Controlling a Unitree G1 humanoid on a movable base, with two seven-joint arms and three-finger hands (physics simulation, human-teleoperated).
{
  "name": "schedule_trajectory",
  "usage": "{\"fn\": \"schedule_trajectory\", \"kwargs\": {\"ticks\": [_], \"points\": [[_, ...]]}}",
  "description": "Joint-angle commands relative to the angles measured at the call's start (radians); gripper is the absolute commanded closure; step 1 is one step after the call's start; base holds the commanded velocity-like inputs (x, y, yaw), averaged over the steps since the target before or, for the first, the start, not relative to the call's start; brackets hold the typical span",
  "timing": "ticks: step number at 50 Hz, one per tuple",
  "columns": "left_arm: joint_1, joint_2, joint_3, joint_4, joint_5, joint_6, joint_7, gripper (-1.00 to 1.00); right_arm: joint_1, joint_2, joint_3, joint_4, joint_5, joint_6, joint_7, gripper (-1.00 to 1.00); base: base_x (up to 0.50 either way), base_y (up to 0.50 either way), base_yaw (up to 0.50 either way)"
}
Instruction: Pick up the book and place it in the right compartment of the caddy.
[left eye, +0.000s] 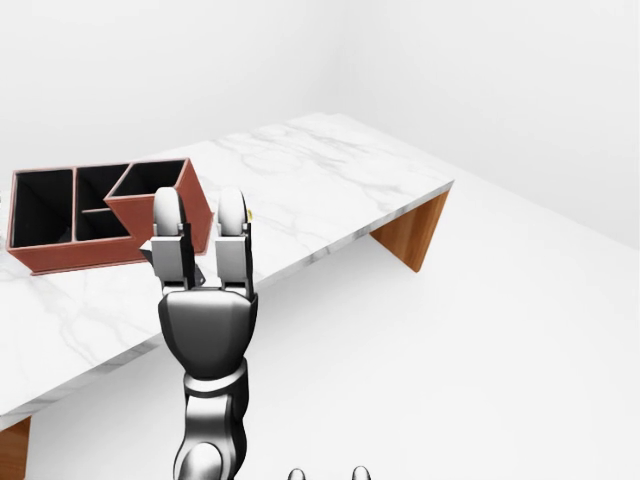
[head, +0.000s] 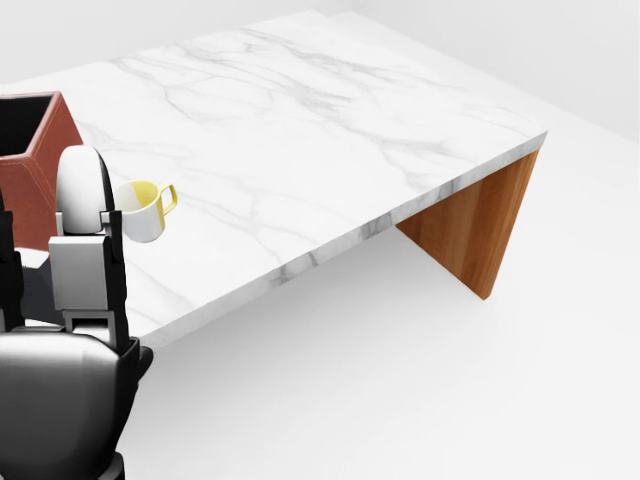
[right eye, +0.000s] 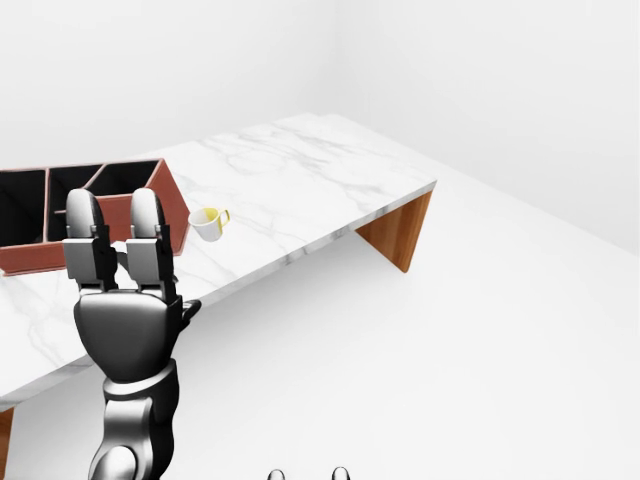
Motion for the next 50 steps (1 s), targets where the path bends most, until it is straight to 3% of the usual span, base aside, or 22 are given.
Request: {"fn": "schedule_trajectory", "kwargs": {"ticks": [1,50], "points": [[0.002,0.001,-0.001,-0.007,0.001,0.000,0.000,-1.00,-0.001,0.001,0.004,0.002,-0.012,0.000,0.005,-1.00,0.10,0.15,0.00],[0.004,0.001,-0.003,-0.002,-0.002,0.000,0.000,-1.00,-0.004,0.002,0.009,0.009,-0.029,0.000,0.004,-1.00,0.12,0.18,0.00]]}}
